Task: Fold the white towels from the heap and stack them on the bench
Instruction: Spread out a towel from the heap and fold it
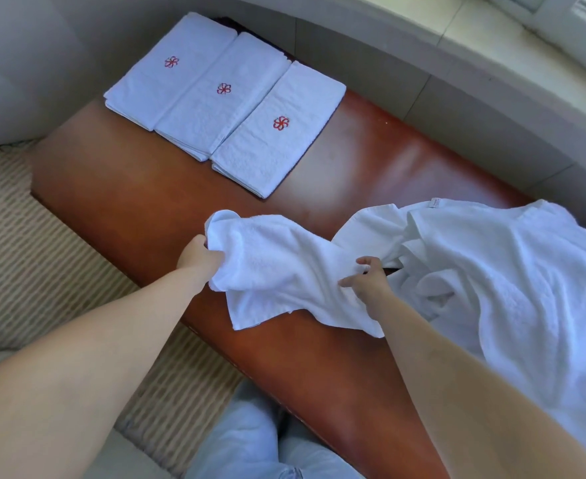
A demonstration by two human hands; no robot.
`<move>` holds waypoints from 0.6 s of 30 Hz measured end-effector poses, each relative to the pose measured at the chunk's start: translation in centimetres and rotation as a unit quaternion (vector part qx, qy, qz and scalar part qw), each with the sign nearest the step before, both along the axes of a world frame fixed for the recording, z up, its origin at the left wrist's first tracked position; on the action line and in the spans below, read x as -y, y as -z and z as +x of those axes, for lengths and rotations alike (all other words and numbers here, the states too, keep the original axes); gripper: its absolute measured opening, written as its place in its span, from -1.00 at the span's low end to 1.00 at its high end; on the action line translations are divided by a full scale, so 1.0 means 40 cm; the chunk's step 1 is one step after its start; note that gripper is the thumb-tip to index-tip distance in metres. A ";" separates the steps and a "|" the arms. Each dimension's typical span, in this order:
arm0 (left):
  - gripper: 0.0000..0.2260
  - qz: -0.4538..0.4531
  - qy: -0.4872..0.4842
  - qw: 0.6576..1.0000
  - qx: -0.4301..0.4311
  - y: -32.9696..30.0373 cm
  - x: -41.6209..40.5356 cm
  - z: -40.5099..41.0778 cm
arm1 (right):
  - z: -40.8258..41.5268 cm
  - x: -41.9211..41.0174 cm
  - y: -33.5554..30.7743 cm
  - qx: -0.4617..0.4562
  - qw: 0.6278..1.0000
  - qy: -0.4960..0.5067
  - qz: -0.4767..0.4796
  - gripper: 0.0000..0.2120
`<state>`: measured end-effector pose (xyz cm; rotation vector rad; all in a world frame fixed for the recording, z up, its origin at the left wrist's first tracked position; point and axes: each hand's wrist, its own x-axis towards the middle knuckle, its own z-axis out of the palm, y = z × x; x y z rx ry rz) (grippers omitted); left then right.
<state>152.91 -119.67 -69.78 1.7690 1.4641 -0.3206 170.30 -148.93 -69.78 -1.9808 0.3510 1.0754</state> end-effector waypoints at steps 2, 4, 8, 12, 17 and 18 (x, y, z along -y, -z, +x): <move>-0.82 0.009 -0.031 0.999 0.039 0.003 -0.008 0.002 | 0.004 -0.008 0.006 0.012 0.997 0.068 0.025 -0.61; -0.84 0.026 -0.062 0.995 0.076 0.005 -0.016 0.003 | 0.006 -0.017 0.010 0.041 0.993 0.111 0.029 -0.77; -0.88 0.054 -0.053 0.993 0.090 -0.016 -0.023 0.005 | 0.007 -0.024 -0.002 0.038 0.989 0.136 0.042 -0.86; -0.83 0.050 -0.057 0.992 0.105 -0.080 -0.030 0.008 | 0.017 -0.019 -0.076 0.021 0.995 0.086 0.039 -0.82; -0.79 -0.037 -0.115 0.971 0.206 -0.243 -0.062 0.039 | 0.071 -0.022 -0.262 0.076 0.995 0.009 0.067 -0.76; -0.81 -0.055 -0.129 0.962 0.235 -0.283 -0.068 0.044 | 0.081 -0.027 -0.310 0.086 0.992 0.015 0.086 -0.75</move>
